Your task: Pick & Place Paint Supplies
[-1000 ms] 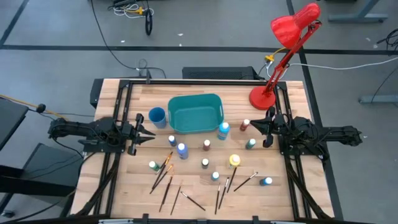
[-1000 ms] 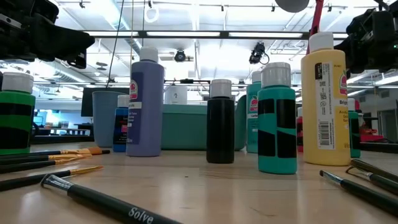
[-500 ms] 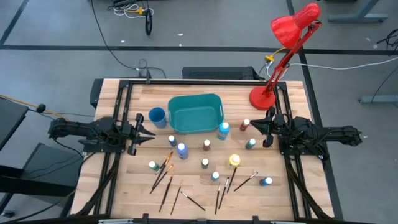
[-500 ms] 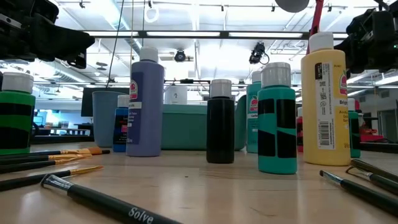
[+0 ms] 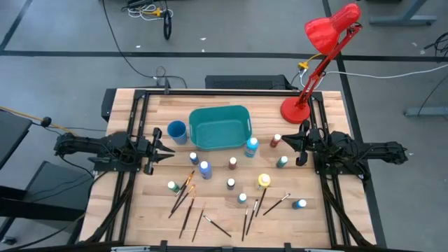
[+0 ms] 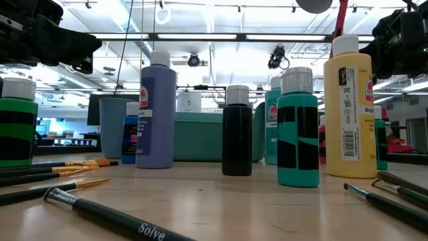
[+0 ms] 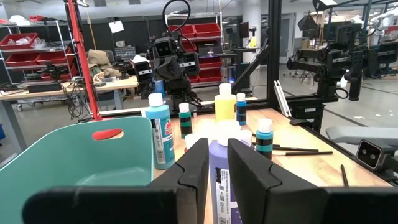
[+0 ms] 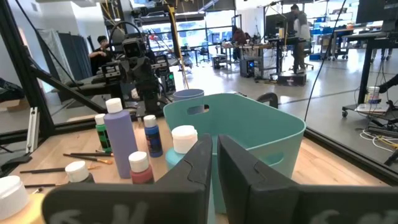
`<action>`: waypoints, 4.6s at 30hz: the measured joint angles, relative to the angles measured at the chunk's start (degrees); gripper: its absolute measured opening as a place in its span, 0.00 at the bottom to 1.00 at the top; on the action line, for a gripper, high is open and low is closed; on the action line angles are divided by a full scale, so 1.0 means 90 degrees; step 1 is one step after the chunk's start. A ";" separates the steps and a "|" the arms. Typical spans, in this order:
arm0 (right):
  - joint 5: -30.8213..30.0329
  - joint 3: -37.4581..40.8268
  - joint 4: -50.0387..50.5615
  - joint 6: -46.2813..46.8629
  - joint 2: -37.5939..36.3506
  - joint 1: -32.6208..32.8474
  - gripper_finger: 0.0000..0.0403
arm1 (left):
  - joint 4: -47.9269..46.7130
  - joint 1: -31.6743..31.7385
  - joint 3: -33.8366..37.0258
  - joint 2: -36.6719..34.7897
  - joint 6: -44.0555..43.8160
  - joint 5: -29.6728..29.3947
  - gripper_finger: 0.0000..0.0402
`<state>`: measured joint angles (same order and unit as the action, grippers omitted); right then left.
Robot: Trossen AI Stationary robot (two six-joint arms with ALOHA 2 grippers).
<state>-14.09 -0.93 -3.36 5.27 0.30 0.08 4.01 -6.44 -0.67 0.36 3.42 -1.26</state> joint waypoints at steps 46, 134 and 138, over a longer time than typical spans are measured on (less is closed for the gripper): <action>0.0127 0.0002 -0.0686 -0.0126 0.0000 0.0006 0.07 | -0.0056 -0.0002 0.0000 0.0000 -0.0148 -0.0025 0.18; 0.0592 -0.1603 -0.4891 -0.0481 0.7132 0.0009 0.48 | 0.1294 0.0000 -0.2057 0.2777 0.1256 -0.1748 0.49; 0.0296 -0.1603 -0.4820 -0.0448 0.7362 -0.0016 0.48 | 0.1316 0.0000 -0.2225 0.3263 0.1040 -0.2317 0.49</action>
<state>-11.42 -15.36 -46.74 1.23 66.55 -0.06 15.85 -6.43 -20.69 29.73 12.78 -22.11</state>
